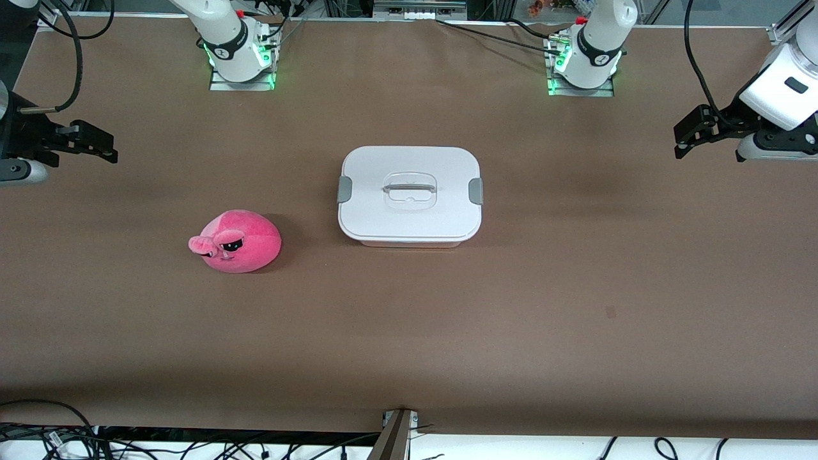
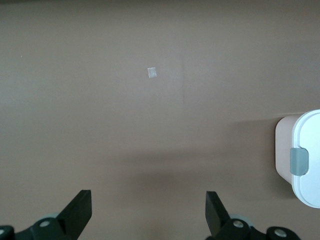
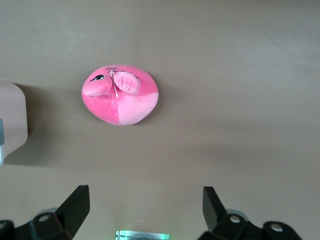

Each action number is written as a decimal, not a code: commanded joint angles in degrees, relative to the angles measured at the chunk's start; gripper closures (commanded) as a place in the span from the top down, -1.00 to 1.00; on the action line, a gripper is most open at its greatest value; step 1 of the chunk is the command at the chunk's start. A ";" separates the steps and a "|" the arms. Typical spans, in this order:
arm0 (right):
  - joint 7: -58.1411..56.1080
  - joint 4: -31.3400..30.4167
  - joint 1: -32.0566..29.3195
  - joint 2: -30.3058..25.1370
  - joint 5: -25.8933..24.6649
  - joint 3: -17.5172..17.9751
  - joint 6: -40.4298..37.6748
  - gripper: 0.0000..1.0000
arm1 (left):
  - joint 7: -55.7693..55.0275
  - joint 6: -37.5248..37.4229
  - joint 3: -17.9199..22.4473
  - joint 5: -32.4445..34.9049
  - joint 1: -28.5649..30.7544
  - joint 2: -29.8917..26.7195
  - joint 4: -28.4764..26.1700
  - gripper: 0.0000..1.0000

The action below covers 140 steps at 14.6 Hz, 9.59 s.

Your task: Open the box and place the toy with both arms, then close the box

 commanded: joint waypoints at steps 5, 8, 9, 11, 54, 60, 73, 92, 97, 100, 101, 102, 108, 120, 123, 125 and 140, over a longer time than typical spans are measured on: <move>-0.55 1.16 -0.07 0.50 -0.78 -0.28 -0.19 1.00 | -0.76 -0.50 -0.10 0.76 -0.48 0.13 0.28 1.00; -0.55 1.07 -0.16 0.50 -0.69 -0.28 -0.19 1.00 | -0.68 -1.02 -0.98 0.76 -0.57 0.74 0.37 1.00; -0.55 1.07 -0.16 0.50 -0.69 -0.28 -0.19 1.00 | -0.68 -1.20 -1.07 0.76 -0.66 0.84 0.45 1.00; -0.55 1.07 -0.16 0.50 -0.69 -0.28 -0.19 1.00 | -0.76 -1.73 -1.59 0.59 -0.66 0.84 0.54 1.00; -0.11 -25.28 6.08 11.83 -0.25 1.39 34.07 1.00 | 29.30 20.85 -20.85 10.95 -26.06 38.19 12.06 0.78; -0.11 -25.82 6.08 13.77 0.01 1.48 39.61 0.99 | 29.30 20.33 -20.85 10.96 -26.06 37.93 12.06 -1.00; -0.98 -23.11 7.14 15.35 0.45 3.41 41.38 -1.00 | 29.03 14.36 -22.60 7.97 -23.17 28.71 12.94 -1.00; -24.90 -8.16 15.04 11.39 -8.95 26.00 19.05 -1.00 | 57.50 -0.50 -22.34 7.88 4.43 19.81 15.92 -1.00; -24.81 -7.98 16.28 13.50 -9.56 26.00 20.72 -1.00 | 57.60 -0.24 -22.34 8.41 4.35 20.52 16.27 -1.00; -24.20 -6.76 17.42 15.95 -10.97 26.00 22.22 -1.00 | 57.42 -0.24 -22.34 8.06 4.35 20.52 16.19 -1.00; -23.15 -5.79 17.77 16.92 -10.97 26.00 22.39 -1.00 | 57.51 -0.24 -22.34 7.97 4.35 20.61 16.19 -1.00; -21.40 -5.00 18.29 17.80 -11.06 26.00 23.00 0.16 | 57.51 -0.15 -22.34 7.88 4.35 20.79 16.19 -1.00; 0.40 1.50 21.29 18.78 -10.54 25.91 25.82 1.00 | 57.51 -0.15 -22.34 7.79 4.18 20.96 16.27 -1.00; 0.68 4.32 8.45 13.68 2.21 6.68 10.10 1.00 | 51.37 7.40 -22.87 5.95 -10.66 26.75 16.54 -1.00; 0.77 5.99 8.37 13.50 2.21 1.41 7.37 1.00 | 47.86 12.58 -22.87 5.95 -16.55 30.62 16.54 -1.00; 0.85 7.13 7.14 13.42 2.56 -0.27 5.36 1.00 | 45.30 14.61 -22.87 6.03 -19.28 32.91 16.45 -1.00; 0.41 3.53 -3.59 2.43 1.07 0.07 -4.50 1.00 | 43.53 20.42 -22.34 6.30 -23.51 39.68 15.57 -1.00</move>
